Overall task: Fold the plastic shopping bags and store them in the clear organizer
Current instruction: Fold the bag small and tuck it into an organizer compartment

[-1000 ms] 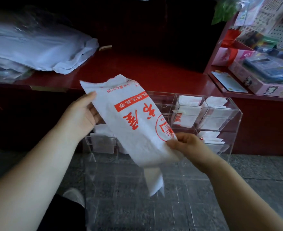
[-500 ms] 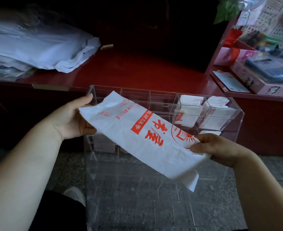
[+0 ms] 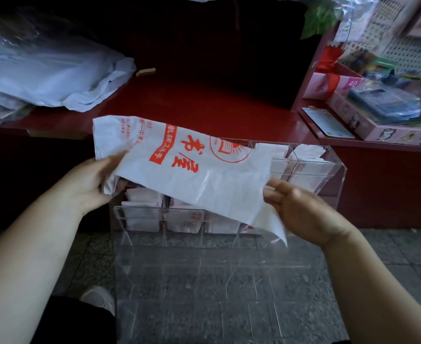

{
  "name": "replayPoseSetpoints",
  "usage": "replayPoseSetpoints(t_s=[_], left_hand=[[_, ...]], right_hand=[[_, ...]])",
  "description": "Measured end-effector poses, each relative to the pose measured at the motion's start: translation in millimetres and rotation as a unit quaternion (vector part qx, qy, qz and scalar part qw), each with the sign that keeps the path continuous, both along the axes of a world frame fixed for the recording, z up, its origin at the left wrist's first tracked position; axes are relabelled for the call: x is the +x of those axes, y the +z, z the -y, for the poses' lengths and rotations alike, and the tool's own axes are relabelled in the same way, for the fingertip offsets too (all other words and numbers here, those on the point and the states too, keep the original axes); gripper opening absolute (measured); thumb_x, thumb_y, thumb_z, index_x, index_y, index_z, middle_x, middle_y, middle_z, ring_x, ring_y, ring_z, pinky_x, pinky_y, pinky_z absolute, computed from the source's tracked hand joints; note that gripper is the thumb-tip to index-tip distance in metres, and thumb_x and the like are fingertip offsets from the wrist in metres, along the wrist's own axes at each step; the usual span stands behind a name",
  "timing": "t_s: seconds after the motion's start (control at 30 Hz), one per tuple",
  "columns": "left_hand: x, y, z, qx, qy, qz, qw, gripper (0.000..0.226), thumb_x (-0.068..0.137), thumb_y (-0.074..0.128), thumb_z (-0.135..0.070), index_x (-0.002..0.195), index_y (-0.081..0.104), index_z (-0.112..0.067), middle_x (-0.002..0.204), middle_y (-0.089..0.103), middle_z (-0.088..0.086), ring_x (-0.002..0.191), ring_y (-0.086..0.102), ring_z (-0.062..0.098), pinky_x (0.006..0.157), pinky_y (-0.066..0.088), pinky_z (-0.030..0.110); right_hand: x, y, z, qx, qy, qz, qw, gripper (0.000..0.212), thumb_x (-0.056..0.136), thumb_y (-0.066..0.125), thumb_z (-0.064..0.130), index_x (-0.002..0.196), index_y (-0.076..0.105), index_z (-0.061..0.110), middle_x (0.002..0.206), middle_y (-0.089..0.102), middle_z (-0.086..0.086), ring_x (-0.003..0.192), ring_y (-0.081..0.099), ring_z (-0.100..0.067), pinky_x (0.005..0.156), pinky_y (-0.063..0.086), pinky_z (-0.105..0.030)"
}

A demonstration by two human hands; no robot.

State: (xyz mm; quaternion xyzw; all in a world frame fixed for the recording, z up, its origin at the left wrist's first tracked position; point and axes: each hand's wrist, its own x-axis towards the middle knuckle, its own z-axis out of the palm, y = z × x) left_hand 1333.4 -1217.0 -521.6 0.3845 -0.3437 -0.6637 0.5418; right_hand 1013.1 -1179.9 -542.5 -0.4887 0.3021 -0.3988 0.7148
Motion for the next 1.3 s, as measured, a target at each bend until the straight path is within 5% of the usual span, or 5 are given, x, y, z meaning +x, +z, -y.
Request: replayPoseSetpoints(t_s=[0.2,0.33,0.93,1.13,1.3], left_hand=[[-5.7,-5.3,0.5,0.000,-0.007,0.054,0.998,0.020,0.070,0.058,-0.013,0.057,0.073,-0.013,0.058,0.069,-0.003,0.051,0.064,0.002,0.043,0.048,0.013],[1.6,-18.7,6.7,0.036,0.006,0.158,0.987,0.014,0.090,0.049,-0.008,0.084,0.061,-0.007,0.058,0.069,-0.003,0.050,0.064,0.005,0.045,0.051,0.016],[-10.2,-18.6,3.6,0.076,0.025,0.083,0.993,0.043,0.093,0.039,-0.005,0.061,0.066,-0.014,0.046,0.062,0.002,0.037,0.058,0.008,0.033,0.042,0.014],[-12.5,-12.1,-4.4,0.060,0.025,0.001,0.998,0.051,0.002,0.084,-0.030,0.042,0.065,-0.005,0.039,0.058,0.004,0.036,0.059,0.009,0.031,0.042,0.015],[-9.7,-11.6,-3.2,0.092,0.008,0.114,0.989,0.046,0.079,0.046,-0.053,0.052,0.053,-0.018,0.039,0.050,-0.004,0.036,0.048,0.012,0.035,0.039,0.011]], right_hand=[[20.2,-6.9,0.9,0.033,-0.146,-0.179,0.972,0.005,0.083,0.058,0.001,0.085,0.063,0.003,0.077,0.072,0.000,0.070,0.067,-0.009,0.061,0.052,-0.017],[19.4,2.1,-2.3,0.039,-0.239,-0.219,0.945,0.026,0.088,0.053,0.002,0.063,0.054,0.004,0.039,0.055,0.005,0.032,0.048,-0.003,0.034,0.035,-0.011],[-7.9,4.5,-3.4,0.074,-0.273,-0.037,0.959,0.036,0.089,0.041,0.001,0.056,0.056,0.002,0.029,0.036,0.000,0.023,0.027,-0.004,0.032,0.024,-0.008],[-5.8,0.8,-3.2,0.035,-0.221,0.015,0.975,0.042,0.028,0.087,0.035,0.055,0.067,0.009,0.031,0.038,0.002,0.026,0.031,-0.004,0.037,0.027,-0.009],[-2.3,11.5,-9.3,0.072,-0.265,0.036,0.961,0.029,0.035,0.073,0.034,0.038,0.056,0.012,0.036,0.047,-0.002,0.028,0.043,-0.010,0.034,0.033,-0.008]])
